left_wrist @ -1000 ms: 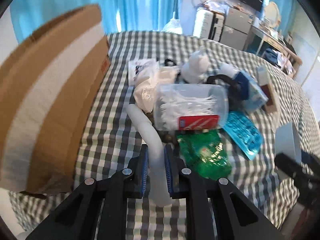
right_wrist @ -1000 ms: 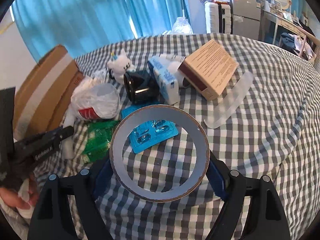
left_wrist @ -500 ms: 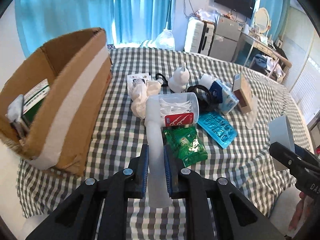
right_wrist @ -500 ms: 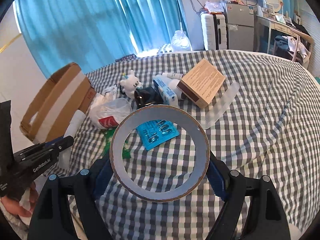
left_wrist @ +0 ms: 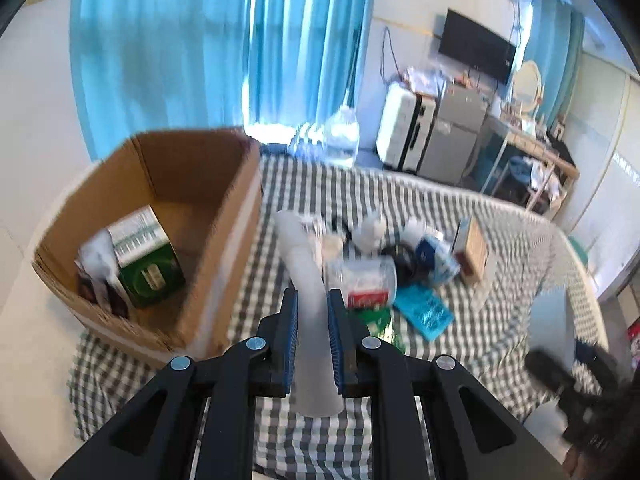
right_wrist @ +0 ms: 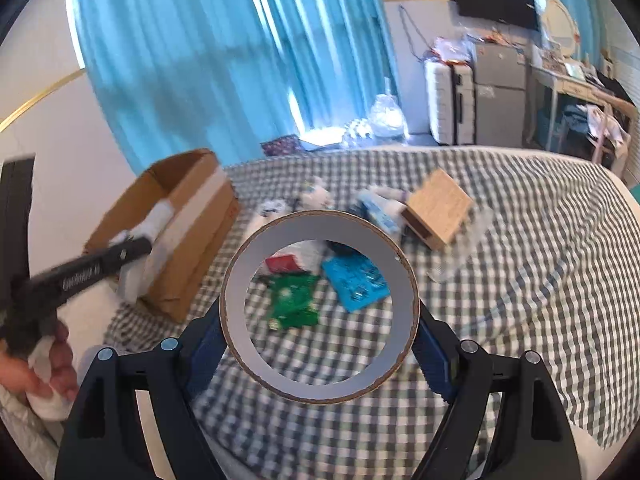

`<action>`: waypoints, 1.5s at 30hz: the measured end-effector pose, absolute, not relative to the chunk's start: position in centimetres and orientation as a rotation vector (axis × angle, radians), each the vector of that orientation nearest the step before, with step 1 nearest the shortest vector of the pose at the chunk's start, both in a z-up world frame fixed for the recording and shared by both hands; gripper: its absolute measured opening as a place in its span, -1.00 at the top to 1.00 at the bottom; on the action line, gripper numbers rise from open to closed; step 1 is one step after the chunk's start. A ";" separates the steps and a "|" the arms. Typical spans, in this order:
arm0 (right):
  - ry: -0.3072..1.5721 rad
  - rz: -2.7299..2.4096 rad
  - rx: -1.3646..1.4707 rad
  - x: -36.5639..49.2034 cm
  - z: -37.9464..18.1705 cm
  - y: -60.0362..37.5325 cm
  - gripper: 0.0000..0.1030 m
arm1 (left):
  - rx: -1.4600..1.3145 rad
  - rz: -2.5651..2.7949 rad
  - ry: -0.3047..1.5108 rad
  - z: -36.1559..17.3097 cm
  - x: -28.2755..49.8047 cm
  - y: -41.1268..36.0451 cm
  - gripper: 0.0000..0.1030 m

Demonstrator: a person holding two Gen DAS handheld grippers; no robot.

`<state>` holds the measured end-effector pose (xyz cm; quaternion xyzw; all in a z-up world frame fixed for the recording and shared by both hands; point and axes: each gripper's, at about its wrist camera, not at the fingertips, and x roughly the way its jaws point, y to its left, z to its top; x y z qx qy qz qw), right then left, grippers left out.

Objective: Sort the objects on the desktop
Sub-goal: 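Carry the tape roll and white tube over the cardboard box with both tools, then open both tools to drop the tape roll and tube into the box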

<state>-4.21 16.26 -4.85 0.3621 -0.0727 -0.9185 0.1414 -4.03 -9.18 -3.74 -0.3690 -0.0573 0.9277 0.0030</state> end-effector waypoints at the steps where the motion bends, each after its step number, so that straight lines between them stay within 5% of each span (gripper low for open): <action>1: -0.200 -2.644 1.034 -4.1 -4.5 15.8 -0.60 | -1.142 2.916 -0.184 -3.2 -4.1 -9.4 0.71; 15: -0.216 -2.397 0.878 -9.2 1.8 4.4 -0.60 | -1.112 3.035 -0.172 1.4 -9.4 -18.8 0.71; 33: -0.363 -2.112 1.040 -18.3 -4.2 -7.5 -0.62 | -1.438 3.033 -0.189 -7.0 -15.8 -29.7 0.69; 36: -0.440 -2.127 1.053 -19.1 -3.9 -7.5 -0.80 | -1.461 3.036 -0.212 -7.6 -15.4 -30.0 0.48; 38: -0.473 -2.132 1.039 -18.8 -3.1 -7.3 -0.82 | -1.464 3.050 -0.229 -7.6 -14.9 -29.9 -0.14; 40: -0.477 -2.143 1.016 -18.7 -2.5 -6.9 -0.85 | -1.429 3.091 -0.245 -7.2 -14.0 -29.8 -0.51; 45: -0.488 -2.200 0.982 -17.4 -0.7 -4.7 -0.86 | -1.384 3.097 -0.288 -5.5 -11.6 -28.8 -0.63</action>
